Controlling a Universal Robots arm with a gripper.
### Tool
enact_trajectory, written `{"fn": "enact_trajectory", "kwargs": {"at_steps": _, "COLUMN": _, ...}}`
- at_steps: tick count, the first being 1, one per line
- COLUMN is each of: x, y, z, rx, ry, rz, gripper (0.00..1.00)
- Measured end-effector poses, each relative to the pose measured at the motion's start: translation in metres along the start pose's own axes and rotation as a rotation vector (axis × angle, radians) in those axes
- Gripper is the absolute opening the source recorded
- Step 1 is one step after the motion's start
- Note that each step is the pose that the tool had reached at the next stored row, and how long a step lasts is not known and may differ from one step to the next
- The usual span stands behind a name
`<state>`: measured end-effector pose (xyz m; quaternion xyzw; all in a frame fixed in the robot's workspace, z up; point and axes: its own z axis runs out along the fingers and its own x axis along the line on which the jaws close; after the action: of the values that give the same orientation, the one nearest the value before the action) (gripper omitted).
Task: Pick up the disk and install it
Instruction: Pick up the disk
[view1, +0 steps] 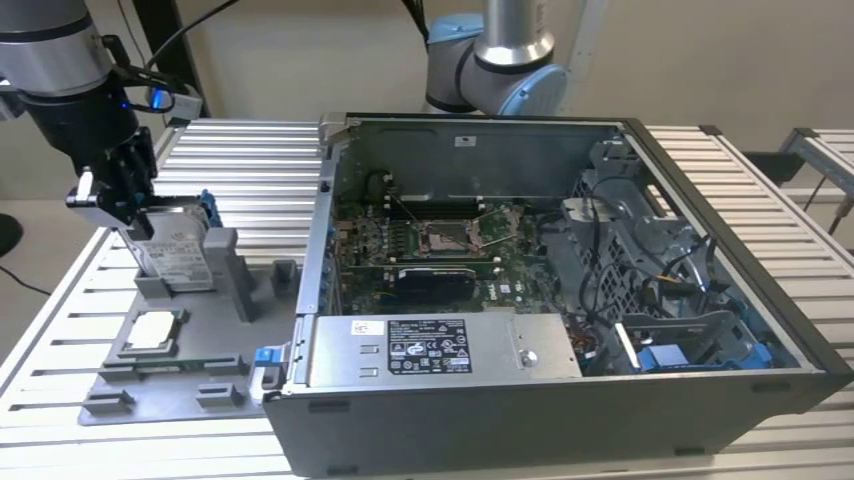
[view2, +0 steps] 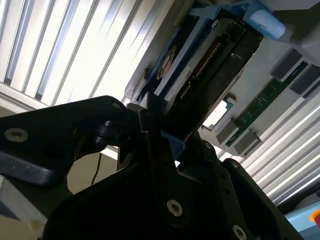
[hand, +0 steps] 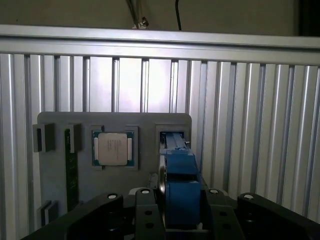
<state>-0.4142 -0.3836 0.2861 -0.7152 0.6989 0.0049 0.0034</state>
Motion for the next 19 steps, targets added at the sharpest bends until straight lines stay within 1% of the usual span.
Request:
{"fn": "enact_trajectory", "kwargs": {"at_steps": 3, "x": 0.0000, "y": 0.0000, "z": 0.0001, "rx": 0.0001, "ry": -0.0001, "rz": 0.000, "gripper": 0.00}}
{"fn": "enact_trajectory", "kwargs": {"at_steps": 5, "x": 0.0008, "y": 0.0000, "z": 0.0003, "rx": 0.0003, "ry": -0.0012, "rz": 0.000, "gripper": 0.00}}
{"fn": "enact_trajectory", "kwargs": {"at_steps": 16, "x": 0.0010, "y": 0.0000, "z": 0.0001, "rx": 0.0001, "ry": -0.0012, "rz": 0.000, "gripper": 0.00}}
{"fn": "enact_trajectory", "kwargs": {"at_steps": 19, "x": 0.0004, "y": -0.0001, "z": 0.0001, "rx": 0.0000, "ry": 0.0014, "rz": 0.000, "gripper": 0.00}}
